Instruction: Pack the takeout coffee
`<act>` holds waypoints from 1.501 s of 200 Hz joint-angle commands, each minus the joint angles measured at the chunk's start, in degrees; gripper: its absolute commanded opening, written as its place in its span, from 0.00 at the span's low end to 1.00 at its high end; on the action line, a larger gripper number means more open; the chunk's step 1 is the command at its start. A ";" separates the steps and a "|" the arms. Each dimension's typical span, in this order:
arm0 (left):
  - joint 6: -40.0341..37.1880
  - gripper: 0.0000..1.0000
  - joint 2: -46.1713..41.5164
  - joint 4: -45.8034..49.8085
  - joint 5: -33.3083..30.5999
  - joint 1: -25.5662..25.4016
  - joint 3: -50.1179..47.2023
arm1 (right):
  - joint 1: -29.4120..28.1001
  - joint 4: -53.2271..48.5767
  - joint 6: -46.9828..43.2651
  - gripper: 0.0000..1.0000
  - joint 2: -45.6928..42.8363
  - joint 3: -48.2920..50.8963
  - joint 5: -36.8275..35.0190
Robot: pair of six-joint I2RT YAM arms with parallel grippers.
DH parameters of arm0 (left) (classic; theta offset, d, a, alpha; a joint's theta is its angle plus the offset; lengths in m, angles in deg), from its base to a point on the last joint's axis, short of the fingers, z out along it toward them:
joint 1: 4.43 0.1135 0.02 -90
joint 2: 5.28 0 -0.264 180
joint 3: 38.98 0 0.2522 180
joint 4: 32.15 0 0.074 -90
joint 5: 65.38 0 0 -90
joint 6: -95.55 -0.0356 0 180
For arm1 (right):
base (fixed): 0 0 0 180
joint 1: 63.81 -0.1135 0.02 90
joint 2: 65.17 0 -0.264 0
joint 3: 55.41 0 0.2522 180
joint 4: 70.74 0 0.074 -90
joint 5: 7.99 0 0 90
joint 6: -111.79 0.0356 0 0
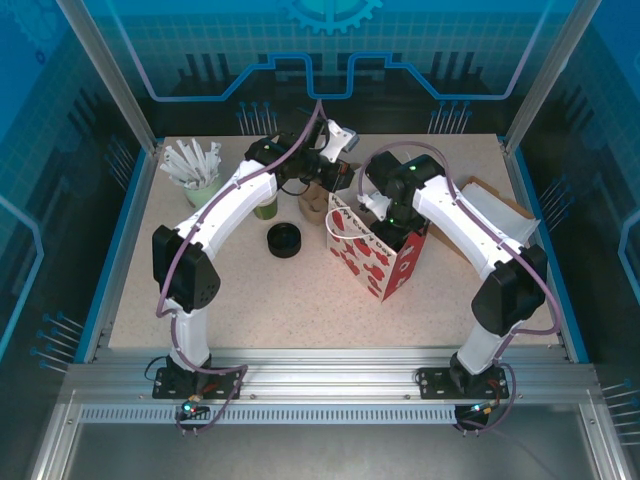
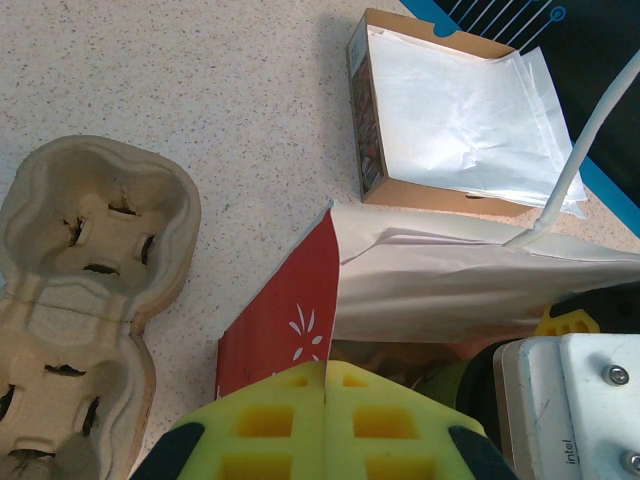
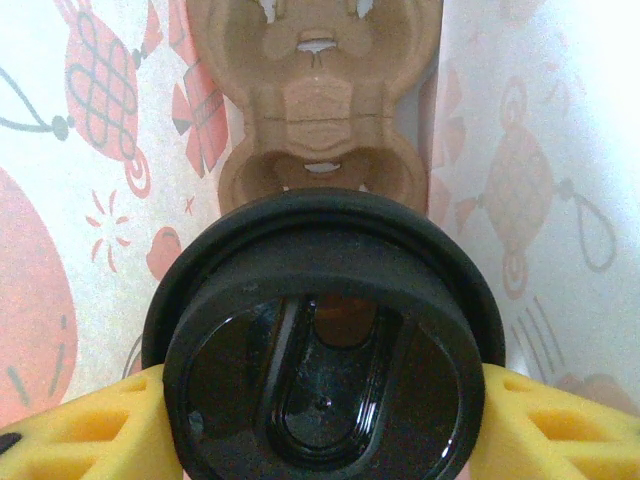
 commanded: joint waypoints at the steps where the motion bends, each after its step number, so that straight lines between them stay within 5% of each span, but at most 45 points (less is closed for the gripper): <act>1: -1.38 0.00 -1.13 0.85 0.64 -0.32 -1.63 | 0.21 -1.76 0.06 0.37 -0.02 -1.62 -0.47; 300: -1.84 0.00 -1.58 1.04 0.38 -0.28 -2.49 | 0.39 -0.32 -0.38 0.36 1.28 -0.55 -0.67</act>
